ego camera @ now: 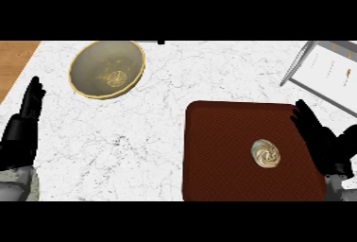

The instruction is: Pick the cupcake from the tray and place it in the tiered basket

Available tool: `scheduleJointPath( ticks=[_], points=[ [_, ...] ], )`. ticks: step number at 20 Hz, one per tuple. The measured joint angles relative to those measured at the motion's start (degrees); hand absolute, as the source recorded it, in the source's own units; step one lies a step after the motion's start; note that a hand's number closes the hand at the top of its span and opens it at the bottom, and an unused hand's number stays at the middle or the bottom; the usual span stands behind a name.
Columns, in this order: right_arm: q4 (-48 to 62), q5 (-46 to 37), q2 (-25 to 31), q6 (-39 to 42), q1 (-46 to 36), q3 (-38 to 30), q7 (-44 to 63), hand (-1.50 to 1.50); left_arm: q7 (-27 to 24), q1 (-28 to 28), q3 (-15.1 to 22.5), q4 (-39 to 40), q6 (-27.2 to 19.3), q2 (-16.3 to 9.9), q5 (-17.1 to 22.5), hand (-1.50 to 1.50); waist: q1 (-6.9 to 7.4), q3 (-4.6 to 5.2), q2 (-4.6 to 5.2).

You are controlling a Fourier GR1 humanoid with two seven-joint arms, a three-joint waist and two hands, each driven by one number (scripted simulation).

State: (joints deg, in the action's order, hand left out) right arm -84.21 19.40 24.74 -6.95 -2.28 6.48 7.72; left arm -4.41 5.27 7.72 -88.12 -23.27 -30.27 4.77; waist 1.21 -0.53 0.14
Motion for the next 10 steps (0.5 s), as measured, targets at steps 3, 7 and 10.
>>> scheduleJointPath(
  ticks=[3, 7, 10],
  points=[
    [-2.4, -0.8, -2.1, -4.3, 1.0, -2.0, -1.6, 1.5, 2.4, 0.4, -0.1, -0.1, 0.4, -0.1, -0.6, 0.0, -1.02, 0.27, -0.18],
    [-7.2, -0.9, -7.2, -15.0, 2.0, -8.5, -7.2, 1.5, 4.2, -0.7, -0.2, 0.9, 1.5, -0.9, -0.3, 0.0, -4.31, 0.22, -1.47],
    [-3.2, -5.5, -7.6, -25.3, 8.1, -11.7, -4.8, -1.5, 5.0, -1.4, 0.2, 1.5, 1.8, -0.5, 0.2, 0.0, -5.72, 0.72, -0.43]
  ],
)
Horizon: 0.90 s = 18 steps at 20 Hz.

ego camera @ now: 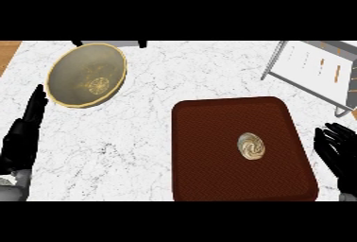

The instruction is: Pick the cupcake from the tray and place it in the tiered basket

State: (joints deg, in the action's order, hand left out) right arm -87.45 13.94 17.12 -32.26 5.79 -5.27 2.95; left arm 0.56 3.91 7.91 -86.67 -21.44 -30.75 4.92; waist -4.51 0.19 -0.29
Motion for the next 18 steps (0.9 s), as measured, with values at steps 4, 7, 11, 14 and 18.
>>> scheduleJointPath(
  ticks=[4, 7, 11, 14, 18],
  points=[
    [-4.0, -6.1, -5.7, -13.9, 7.5, 0.3, 0.4, -1.5, 1.3, 0.2, 0.7, 0.5, 1.7, 0.2, 0.8, 0.0, 0.69, 0.05, 0.05],
    [-12.3, -11.9, -6.2, -20.0, 14.4, 4.3, 5.0, -1.5, 2.1, 1.0, 1.2, 0.9, 2.5, 0.8, 0.7, 0.0, 1.71, 0.1, 0.11],
    [-19.4, -18.5, -0.5, -18.6, 21.8, 10.0, 14.6, -1.5, 2.6, 2.4, 2.2, 1.0, 2.8, 1.4, -0.1, 0.0, 3.13, 0.25, 0.47],
    [-22.7, -21.8, 5.4, -14.5, 24.8, 13.0, 22.8, -1.5, 2.7, 3.1, 2.8, 1.0, 3.0, 1.9, -0.4, 0.0, 4.3, 0.33, 0.81],
    [-29.0, -25.4, 13.2, -8.5, 25.5, 14.6, 36.3, -1.5, 2.8, 4.1, 2.8, 1.5, 4.1, 1.8, -0.3, 0.0, 5.44, 0.37, 1.04]
  ],
)
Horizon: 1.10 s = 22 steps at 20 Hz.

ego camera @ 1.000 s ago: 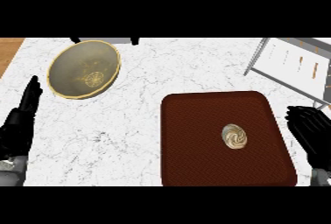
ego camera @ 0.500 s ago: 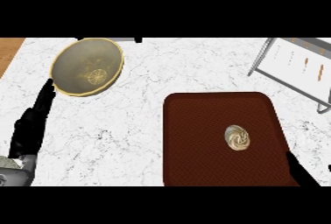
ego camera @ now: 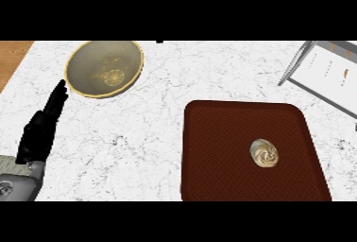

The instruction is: Pick the cupcake from the tray and place it in the tiered basket

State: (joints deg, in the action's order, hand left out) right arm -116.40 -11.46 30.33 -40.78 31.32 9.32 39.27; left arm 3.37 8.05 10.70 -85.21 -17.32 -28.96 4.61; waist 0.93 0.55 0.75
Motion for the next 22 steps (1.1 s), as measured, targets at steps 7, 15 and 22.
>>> scheduleJointPath(
  ticks=[7, 15, 22],
  points=[
    [-4.4, -3.5, 8.0, 10.2, -11.5, -1.7, 23.0, -1.5, 0.9, 1.9, 1.0, 1.0, 0.1, 1.7, -1.2, 0.0, 1.01, -0.18, -0.05],
    [1.5, -1.9, 6.5, 16.1, -24.0, 0.8, 31.1, -1.5, 0.2, 3.0, 0.1, 3.1, 0.8, 2.5, -1.6, 0.0, 0.96, -0.33, -0.25],
    [8.5, -3.3, 2.8, 18.1, -29.2, 4.9, 32.3, -1.5, 0.3, 2.3, -0.2, 3.2, 1.0, 3.2, -2.0, 0.0, 0.57, -0.37, -0.43]
  ],
)
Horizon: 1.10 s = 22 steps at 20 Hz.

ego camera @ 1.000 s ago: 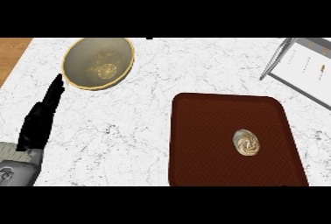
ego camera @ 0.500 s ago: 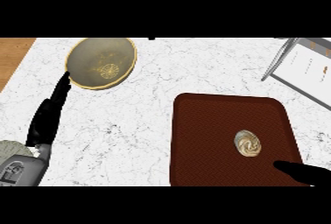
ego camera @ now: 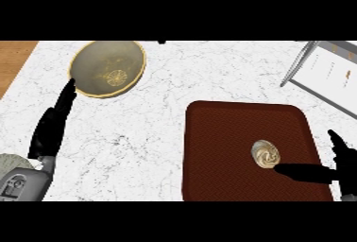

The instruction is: Pick the cupcake from the tray and place it in the tiered basket

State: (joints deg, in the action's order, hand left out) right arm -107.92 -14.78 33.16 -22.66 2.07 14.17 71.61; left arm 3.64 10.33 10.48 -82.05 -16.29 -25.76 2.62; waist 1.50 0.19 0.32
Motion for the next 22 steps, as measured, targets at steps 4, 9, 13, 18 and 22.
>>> scheduleJointPath(
  ticks=[4, 9, 13, 18, 22],
  points=[
    [2.6, -1.9, -2.5, 0.8, -2.0, 1.6, 0.1, -1.5, -0.9, -0.5, -1.2, 0.4, 0.9, -0.3, 0.3, 0.0, -0.43, -0.01, -0.13],
    [4.8, -5.9, -4.9, 2.3, -3.1, 3.6, 0.2, -1.5, -1.3, -0.7, -1.8, 0.6, 1.4, -0.4, -0.1, 0.0, -0.79, 0.0, -0.25],
    [6.7, -9.3, -6.6, 3.9, -3.7, 4.3, 0.2, -1.5, -0.6, 0.0, -1.9, 0.9, 1.1, 0.4, -0.5, 0.0, -1.17, 0.01, -0.29],
    [7.9, -13.0, -9.6, 6.5, -4.5, 3.4, 0.3, -1.5, -0.2, -0.9, -2.6, -0.2, 1.7, 0.1, -0.4, 0.0, -1.18, 0.02, -0.39],
    [9.5, -15.4, -12.9, 8.7, -5.5, 2.2, 0.3, -1.5, -0.4, -1.1, -3.2, -0.4, 2.3, -0.2, -0.3, 0.0, -1.22, 0.01, -0.37]
  ],
)
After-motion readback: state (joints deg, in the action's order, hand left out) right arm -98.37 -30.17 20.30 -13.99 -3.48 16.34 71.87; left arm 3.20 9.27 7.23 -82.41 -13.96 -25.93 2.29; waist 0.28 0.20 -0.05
